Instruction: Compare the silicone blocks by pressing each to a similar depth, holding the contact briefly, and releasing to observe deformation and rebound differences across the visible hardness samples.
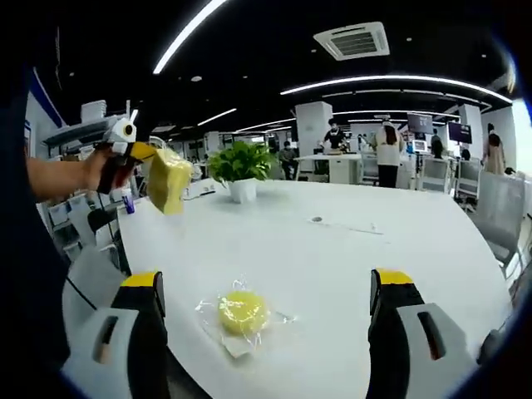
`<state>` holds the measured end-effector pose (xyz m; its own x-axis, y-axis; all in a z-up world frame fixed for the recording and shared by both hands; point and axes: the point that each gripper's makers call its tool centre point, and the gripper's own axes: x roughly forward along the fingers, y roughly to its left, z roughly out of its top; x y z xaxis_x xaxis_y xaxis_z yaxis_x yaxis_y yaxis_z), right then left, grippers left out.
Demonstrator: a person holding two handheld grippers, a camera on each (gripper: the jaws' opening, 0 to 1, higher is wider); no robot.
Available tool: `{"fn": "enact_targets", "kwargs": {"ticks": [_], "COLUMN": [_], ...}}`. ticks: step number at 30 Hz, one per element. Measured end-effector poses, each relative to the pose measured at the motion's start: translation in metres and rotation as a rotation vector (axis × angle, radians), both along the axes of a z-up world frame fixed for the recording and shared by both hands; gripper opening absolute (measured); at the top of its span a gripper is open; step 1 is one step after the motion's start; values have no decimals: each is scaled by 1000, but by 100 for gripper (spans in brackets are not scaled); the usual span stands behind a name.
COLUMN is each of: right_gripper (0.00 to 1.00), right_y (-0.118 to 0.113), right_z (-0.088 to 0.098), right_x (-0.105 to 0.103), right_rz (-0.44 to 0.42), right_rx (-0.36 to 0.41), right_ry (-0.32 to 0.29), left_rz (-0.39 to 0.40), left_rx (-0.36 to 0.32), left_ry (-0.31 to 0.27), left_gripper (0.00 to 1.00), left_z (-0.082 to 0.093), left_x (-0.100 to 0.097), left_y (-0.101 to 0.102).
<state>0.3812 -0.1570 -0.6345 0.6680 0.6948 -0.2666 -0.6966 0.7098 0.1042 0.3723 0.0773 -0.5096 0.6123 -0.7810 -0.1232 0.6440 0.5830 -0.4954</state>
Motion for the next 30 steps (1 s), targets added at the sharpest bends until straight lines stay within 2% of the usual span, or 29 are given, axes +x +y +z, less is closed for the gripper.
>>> {"fn": "enact_targets", "kwargs": {"ticks": [6, 12, 15, 21, 30], "right_gripper": [97, 96, 96, 96, 96], "right_y": [-11, -17, -21, -20, -19], "right_z": [-18, -19, -19, -22, -23], "right_x": [-10, -13, -13, -14, -12], "right_rz": [-32, -52, -64, -59, -55], "right_rx": [-5, 6, 22, 9, 8], "right_ry": [28, 29, 34, 40, 41], "left_rz": [8, 22, 54, 51, 54], "left_rx": [-6, -7, 1, 13, -3], "left_ry": [32, 66, 92, 111, 157], "left_gripper": [0, 0, 0, 0, 0], "left_z": [-10, -20, -28, -37, -53], "left_x": [-2, -3, 0, -4, -8], "left_y": [2, 4, 6, 6, 8]}}
